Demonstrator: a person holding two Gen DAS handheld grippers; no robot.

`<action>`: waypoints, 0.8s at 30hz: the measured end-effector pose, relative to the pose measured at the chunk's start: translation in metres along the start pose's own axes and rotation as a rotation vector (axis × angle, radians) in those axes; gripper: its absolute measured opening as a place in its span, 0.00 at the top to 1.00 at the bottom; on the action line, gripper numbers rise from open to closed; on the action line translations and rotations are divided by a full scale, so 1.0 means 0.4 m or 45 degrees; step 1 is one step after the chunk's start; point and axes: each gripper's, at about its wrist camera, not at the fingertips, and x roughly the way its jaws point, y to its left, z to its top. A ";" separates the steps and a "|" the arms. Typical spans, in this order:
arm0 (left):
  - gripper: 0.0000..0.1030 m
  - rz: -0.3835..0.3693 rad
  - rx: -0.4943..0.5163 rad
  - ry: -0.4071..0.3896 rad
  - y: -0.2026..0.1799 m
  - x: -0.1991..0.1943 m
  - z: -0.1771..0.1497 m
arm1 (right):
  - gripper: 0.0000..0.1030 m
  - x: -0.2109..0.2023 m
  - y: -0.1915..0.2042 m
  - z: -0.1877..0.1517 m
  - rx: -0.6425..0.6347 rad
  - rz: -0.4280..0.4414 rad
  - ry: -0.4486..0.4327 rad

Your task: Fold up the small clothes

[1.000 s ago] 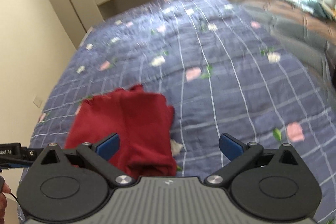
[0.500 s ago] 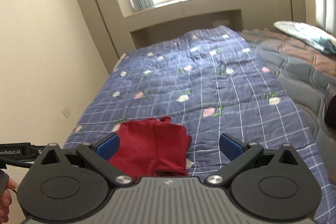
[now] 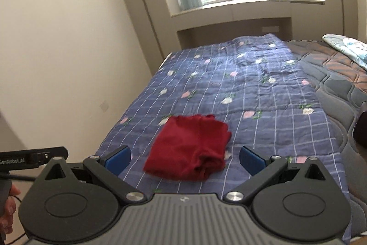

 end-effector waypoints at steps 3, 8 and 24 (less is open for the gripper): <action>0.01 0.018 0.001 0.026 0.015 -0.040 -0.029 | 0.00 -0.029 0.029 -0.024 -0.027 -0.005 0.040; 0.01 0.020 0.015 0.080 0.055 -0.076 -0.073 | 0.00 -0.054 0.072 -0.057 -0.022 -0.034 0.069; 0.01 -0.096 0.151 0.136 0.153 -0.100 -0.119 | 0.00 -0.089 0.178 -0.100 0.046 -0.156 0.117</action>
